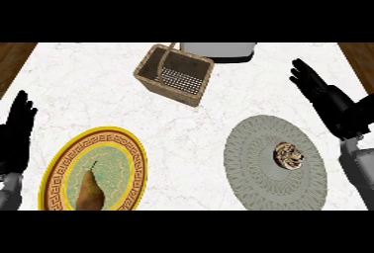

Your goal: Pick the cupcake from the placemat and place it in the basket

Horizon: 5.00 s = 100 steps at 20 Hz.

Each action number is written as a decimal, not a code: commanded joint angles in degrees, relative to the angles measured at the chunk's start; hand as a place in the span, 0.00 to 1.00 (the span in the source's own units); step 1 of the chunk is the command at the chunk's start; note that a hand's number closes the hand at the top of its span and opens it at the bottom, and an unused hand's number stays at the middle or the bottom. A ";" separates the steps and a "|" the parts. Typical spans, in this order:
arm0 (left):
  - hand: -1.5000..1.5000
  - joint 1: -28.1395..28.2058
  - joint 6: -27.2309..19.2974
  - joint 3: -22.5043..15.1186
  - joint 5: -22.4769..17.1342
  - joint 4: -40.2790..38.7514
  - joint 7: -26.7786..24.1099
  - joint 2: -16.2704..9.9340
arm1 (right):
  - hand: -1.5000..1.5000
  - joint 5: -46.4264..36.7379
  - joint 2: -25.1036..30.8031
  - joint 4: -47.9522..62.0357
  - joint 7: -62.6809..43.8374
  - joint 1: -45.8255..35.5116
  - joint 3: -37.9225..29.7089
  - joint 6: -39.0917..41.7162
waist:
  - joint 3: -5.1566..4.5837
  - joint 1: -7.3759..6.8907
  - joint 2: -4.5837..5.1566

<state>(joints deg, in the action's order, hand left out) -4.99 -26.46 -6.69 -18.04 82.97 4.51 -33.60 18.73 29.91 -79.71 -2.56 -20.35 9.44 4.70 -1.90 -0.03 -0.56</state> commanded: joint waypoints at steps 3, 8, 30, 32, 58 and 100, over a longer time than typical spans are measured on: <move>0.50 -5.67 5.34 -2.55 3.34 -0.36 -5.34 -0.28 | 1.00 -0.72 -5.74 -0.46 -0.53 -3.75 -0.96 -5.52 | 1.86 0.61 0.69; 0.50 -6.19 11.14 -7.99 5.33 4.85 -7.84 -1.68 | 1.00 8.28 -23.91 0.03 4.61 -1.25 -2.76 -13.45 | 2.16 0.22 0.74; 0.50 -7.42 12.54 -7.77 6.69 3.63 -6.92 -1.13 | 0.00 -28.86 5.32 7.52 -42.79 -23.96 21.41 0.92 | 1.33 0.92 -0.63; 0.50 -6.61 13.13 -7.37 6.36 4.13 -7.58 -1.53 | 0.00 -23.40 8.38 4.81 -46.68 -25.34 19.72 9.31 | 1.48 1.41 -0.79; 0.50 -5.88 19.23 -2.38 9.19 3.03 -9.34 1.33 | 0.00 -13.89 9.78 -0.79 -59.87 -15.98 20.01 22.76 | 1.86 -0.30 0.58; 0.50 -3.76 27.52 7.35 23.65 8.36 -5.27 15.58 | 0.00 -50.69 -5.32 7.99 -36.01 2.25 2.65 24.08 | 1.91 -0.21 0.58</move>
<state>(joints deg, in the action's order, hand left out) -10.10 1.49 1.23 3.90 89.18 -1.16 -20.12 -28.98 24.74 -76.84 -43.26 -17.09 14.15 29.57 0.00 -0.12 -0.02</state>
